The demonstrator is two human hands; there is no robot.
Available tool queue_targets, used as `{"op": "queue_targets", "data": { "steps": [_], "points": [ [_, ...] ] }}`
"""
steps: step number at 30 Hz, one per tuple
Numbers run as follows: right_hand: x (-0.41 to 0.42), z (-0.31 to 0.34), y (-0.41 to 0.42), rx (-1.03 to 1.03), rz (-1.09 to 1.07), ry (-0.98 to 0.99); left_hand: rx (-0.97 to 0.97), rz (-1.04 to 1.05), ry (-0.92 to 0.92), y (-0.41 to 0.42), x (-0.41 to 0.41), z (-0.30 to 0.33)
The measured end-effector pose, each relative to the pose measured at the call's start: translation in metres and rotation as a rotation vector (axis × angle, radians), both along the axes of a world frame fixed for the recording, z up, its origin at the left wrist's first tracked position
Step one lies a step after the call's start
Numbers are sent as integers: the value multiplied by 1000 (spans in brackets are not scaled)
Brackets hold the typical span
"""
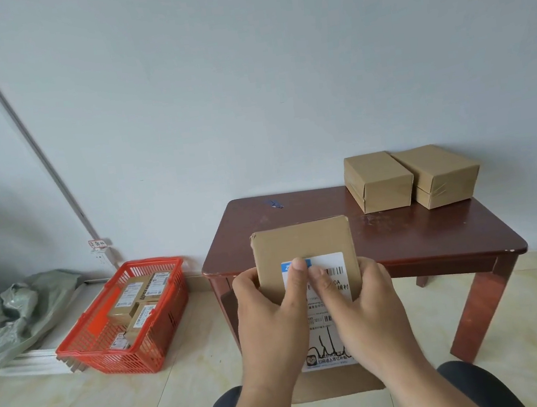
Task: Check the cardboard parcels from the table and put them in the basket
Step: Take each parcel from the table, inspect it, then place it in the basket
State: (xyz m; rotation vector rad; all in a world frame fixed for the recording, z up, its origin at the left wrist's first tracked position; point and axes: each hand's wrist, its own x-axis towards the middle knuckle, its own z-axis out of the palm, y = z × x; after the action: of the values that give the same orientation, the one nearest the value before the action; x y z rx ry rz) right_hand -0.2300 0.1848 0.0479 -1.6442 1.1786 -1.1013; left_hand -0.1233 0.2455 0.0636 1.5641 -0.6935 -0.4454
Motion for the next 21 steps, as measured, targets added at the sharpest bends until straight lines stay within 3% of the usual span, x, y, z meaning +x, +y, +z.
{"op": "queue_targets", "data": {
  "steps": [9, 17, 21],
  "points": [
    [1, 14, -13, 95, -4, 0, -35, -4, -97, 5, -11, -6],
    [-1, 9, 2, 25, 25, -27, -85, -18, 89, 3, -2, 11],
    [0, 12, 1, 67, 31, -94, -78, -46, 16, 7, -6, 12]
  ]
}}
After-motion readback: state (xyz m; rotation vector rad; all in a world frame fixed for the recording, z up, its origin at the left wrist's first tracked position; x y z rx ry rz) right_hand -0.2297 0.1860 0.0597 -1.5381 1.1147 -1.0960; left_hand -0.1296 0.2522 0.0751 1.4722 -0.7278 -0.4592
